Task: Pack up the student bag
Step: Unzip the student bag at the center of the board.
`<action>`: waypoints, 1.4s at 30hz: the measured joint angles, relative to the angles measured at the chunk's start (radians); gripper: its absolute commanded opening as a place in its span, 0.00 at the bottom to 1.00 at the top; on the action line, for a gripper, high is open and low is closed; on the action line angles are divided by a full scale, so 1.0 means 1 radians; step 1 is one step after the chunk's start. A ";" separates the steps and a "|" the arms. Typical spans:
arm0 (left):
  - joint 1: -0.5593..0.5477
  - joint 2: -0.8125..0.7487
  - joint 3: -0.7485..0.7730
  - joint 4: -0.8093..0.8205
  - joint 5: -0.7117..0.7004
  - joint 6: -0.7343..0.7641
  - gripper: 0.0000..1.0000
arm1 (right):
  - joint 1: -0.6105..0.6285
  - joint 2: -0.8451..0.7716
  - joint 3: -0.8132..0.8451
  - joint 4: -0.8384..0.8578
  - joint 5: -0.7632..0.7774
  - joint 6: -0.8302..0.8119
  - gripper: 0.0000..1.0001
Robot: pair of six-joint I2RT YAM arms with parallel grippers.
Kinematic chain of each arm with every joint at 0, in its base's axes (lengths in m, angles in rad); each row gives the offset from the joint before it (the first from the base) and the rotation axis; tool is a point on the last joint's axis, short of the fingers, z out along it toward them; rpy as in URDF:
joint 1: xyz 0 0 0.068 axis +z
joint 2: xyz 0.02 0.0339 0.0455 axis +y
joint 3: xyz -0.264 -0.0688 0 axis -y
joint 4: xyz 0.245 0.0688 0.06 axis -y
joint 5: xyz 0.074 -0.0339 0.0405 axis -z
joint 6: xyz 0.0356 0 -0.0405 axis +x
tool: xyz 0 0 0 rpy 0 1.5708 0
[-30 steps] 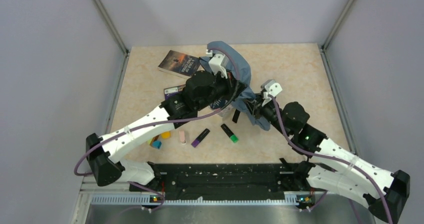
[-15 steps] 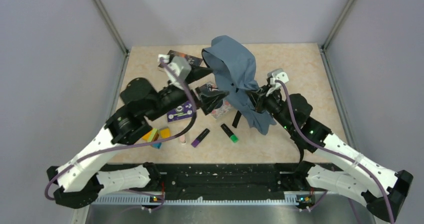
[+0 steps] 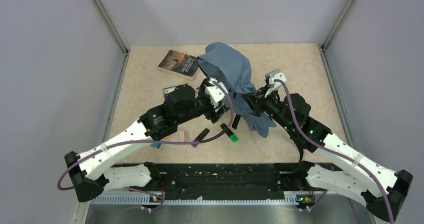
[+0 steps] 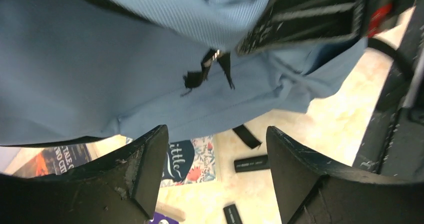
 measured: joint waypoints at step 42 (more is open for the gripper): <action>0.035 0.099 -0.043 0.314 0.095 -0.072 0.00 | 0.000 0.021 0.125 -0.185 0.034 -0.067 0.00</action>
